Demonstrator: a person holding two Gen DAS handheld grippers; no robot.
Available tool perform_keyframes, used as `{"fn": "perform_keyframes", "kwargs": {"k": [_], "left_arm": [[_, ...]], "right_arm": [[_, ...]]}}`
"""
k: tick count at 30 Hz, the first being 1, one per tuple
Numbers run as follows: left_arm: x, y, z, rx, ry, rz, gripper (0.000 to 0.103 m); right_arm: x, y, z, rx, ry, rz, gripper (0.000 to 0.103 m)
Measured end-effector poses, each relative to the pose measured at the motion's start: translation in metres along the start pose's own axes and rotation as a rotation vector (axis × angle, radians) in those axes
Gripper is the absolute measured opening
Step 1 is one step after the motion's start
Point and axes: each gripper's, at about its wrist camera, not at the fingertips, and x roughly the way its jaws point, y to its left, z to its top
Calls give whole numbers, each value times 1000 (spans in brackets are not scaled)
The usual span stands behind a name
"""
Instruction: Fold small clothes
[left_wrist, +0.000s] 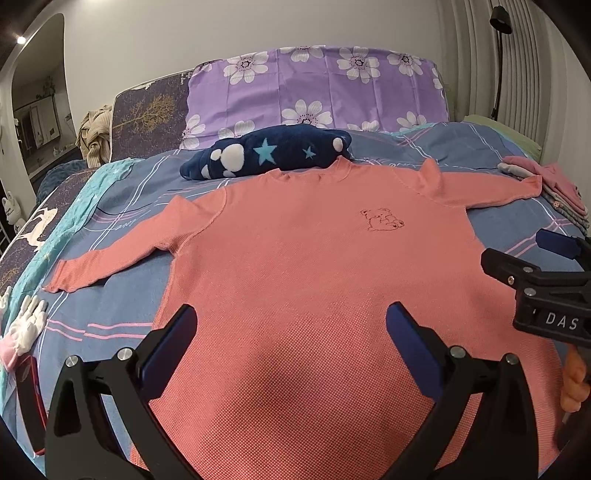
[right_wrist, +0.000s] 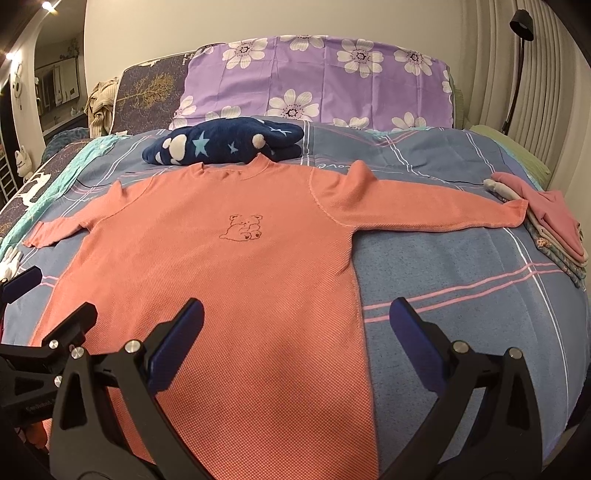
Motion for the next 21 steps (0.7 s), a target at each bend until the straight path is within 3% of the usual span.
{"fn": "perform_keyframes", "kwargs": {"k": [16, 21], "left_arm": [[6, 15, 0, -45, 12, -34, 102], [7, 19, 0, -53, 16, -37, 102]], "right_arm": [[11, 9, 6, -31, 17, -32, 101], [13, 10, 6, -28, 21, -1, 101]]}}
